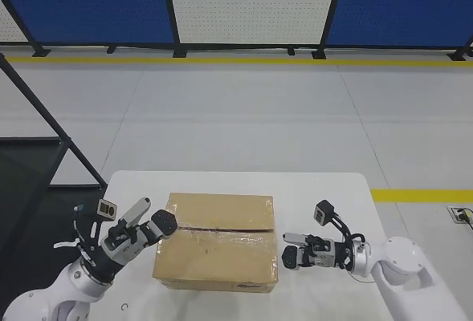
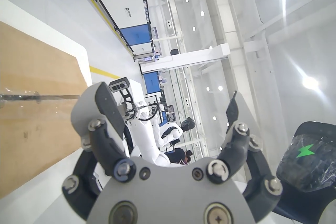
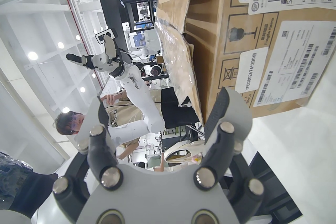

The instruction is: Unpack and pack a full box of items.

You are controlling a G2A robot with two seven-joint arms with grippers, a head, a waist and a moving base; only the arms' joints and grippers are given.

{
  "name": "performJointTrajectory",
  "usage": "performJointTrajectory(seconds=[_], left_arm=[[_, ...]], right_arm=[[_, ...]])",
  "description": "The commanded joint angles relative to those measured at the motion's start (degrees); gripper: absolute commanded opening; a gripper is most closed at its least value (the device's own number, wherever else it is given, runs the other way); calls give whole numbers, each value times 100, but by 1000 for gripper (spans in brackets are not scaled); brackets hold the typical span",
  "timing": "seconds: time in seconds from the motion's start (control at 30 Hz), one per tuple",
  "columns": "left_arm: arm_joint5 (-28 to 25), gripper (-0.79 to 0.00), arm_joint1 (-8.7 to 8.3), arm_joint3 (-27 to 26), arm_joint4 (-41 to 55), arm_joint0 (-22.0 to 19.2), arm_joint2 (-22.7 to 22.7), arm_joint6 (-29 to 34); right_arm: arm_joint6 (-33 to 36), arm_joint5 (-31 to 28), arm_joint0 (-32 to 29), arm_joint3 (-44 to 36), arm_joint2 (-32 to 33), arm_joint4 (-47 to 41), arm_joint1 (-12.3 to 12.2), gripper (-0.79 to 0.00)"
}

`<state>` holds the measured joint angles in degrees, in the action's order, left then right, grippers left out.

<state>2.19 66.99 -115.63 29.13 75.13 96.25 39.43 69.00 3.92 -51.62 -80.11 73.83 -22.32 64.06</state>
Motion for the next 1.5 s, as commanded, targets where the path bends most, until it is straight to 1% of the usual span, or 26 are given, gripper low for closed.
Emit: performJointTrajectory(seconds=[0.0,0.1,0.23,0.43,0.6,0.63,0.7,0.77,0.87,0.9,0.97,1.0,1.07,1.1,1.47], left_arm=[[-23,0,-4,-43,14,51,-1,-18],[-58,0,-10,-92,31,108,10,-48],[-83,0,-20,-126,56,163,30,-80],[-136,0,-34,-171,93,227,70,-112],[-186,0,-48,-178,136,266,142,-131],[-200,0,-51,-175,153,277,162,-129],[-225,0,-56,-158,196,301,208,-139],[-244,0,-60,-148,265,331,242,-137],[-272,0,-67,-122,331,361,287,-116],[-280,0,-69,-114,344,366,297,-116],[-281,0,-74,-104,361,372,302,-109],[-284,0,-77,-100,367,371,305,-112],[-292,0,-81,-94,387,364,306,-113],[-290,0,-84,-90,391,358,307,-112],[-323,0,-108,-27,438,319,323,-139]], right_arm=[[-16,10,49,43,-43,26,0,-246],[-11,18,114,90,-109,16,2,-397],[9,24,181,132,-186,14,1,-440],[-20,55,265,186,-286,45,-3,-477],[-62,58,317,156,-343,59,-7,-570],[-78,70,329,149,-355,85,-10,-570],[-144,116,348,131,-370,164,-17,-539],[-166,134,348,109,-374,167,-24,-533],[-175,138,342,87,-351,162,-39,-560],[-178,140,338,78,-348,166,-44,-582],[-193,148,327,62,-342,154,-51,-665],[-200,149,325,53,-342,159,-55,-683],[-209,154,321,32,-346,171,-62,-767],[-214,157,320,24,-348,177,-66,-785],[-301,123,407,-156,-387,192,-88,-785]])
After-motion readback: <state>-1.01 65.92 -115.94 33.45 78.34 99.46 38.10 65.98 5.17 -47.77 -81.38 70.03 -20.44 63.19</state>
